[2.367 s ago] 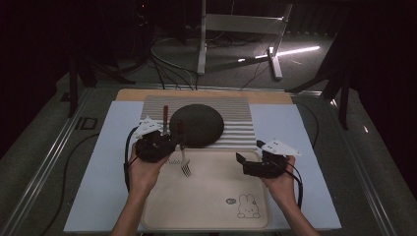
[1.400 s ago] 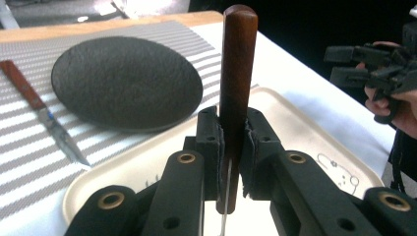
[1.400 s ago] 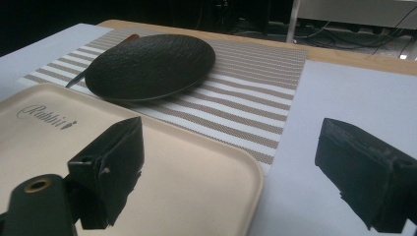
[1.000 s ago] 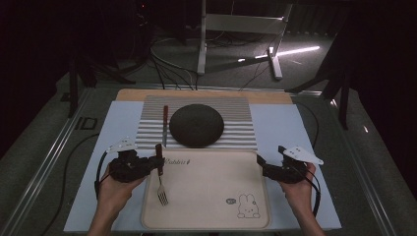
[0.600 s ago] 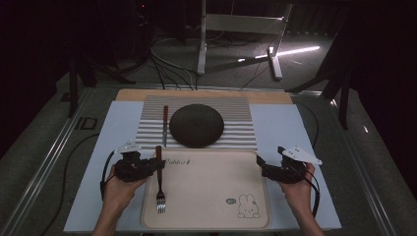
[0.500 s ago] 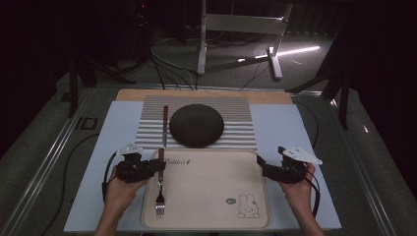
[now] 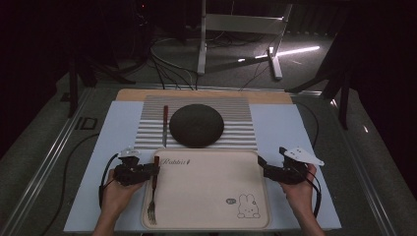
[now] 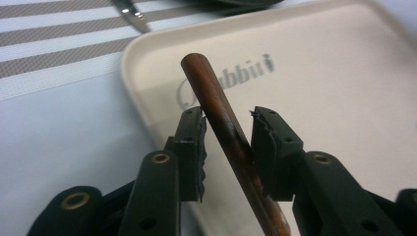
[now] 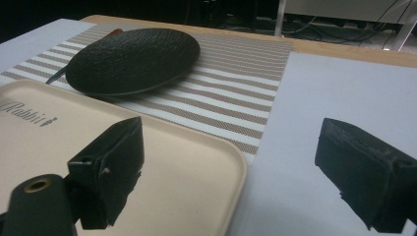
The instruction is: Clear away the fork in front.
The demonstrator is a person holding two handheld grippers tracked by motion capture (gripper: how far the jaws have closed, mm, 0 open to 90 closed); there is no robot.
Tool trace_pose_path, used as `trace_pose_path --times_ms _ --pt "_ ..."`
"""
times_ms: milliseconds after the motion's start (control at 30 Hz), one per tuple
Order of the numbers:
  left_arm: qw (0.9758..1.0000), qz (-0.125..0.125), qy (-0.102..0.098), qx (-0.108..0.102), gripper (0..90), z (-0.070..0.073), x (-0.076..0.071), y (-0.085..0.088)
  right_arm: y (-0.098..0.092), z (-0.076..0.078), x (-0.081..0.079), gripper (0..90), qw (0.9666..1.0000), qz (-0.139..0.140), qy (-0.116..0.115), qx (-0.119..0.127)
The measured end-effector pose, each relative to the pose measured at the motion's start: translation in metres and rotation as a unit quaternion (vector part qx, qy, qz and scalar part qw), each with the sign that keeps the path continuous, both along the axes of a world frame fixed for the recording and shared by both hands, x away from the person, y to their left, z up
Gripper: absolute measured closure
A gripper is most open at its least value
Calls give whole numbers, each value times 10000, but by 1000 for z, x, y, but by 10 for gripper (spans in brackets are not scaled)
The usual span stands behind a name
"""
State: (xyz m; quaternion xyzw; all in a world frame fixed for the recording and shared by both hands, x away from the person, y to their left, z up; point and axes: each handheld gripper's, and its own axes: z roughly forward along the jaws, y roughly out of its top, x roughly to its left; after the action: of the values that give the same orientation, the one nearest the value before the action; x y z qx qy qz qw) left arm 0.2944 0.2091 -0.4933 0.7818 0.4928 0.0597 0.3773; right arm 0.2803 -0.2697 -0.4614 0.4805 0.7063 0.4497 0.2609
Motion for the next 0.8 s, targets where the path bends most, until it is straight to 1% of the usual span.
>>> trace_pose_path --times_ms 67,100,167,200,300,367,433,467,500,567,600,633,733,800 --pt "9999 69 -5 146 640 0 -1 0 0 0 -1 115 10000 2 6 15" --pt "9999 80 -19 148 639 0 -1 0 0 0 -1 115 10000 3 2 15" --pt "9996 148 -73 229 625 2 -2 0 -1 0 -1 115 10000 4 7 11" --pt "9996 148 -73 229 611 2 -2 0 -1 0 -1 115 10000 4 7 11" --pt "9992 262 -171 267 591 4 -4 1 -2 0 -2 115 10000 -5 6 13" --pt "9990 286 -292 155 567 8 -5 3 -2 0 -3 115 10000 -6 6 17" --pt "9984 313 -468 41 546 13 -7 5 -3 0 -4 114 10000 -5 -1 34" --pt "9979 314 -563 -54 541 16 -8 6 -3 0 -4 114 10000 -1 -6 41" --pt "9973 331 -653 -100 531 19 -9 6 -3 0 -4 114 10000 1 -9 41" --pt "9952 441 -860 -149 508 25 -12 7 -4 0 -5 114 10000 -2 -21 45" --pt "9933 492 -1031 -193 485 29 -14 7 -4 0 -5 114 10000 0 -24 45" --pt "9922 509 -1121 -214 478 32 -15 8 -5 0 -5 114 10000 5 -26 41" --pt "9860 616 -1511 -349 453 43 -20 11 -5 -1 -6 114 10000 27 -22 38" --pt "9809 691 -1780 -362 417 49 -24 13 -5 -1 -7 113 10000 45 -37 41"
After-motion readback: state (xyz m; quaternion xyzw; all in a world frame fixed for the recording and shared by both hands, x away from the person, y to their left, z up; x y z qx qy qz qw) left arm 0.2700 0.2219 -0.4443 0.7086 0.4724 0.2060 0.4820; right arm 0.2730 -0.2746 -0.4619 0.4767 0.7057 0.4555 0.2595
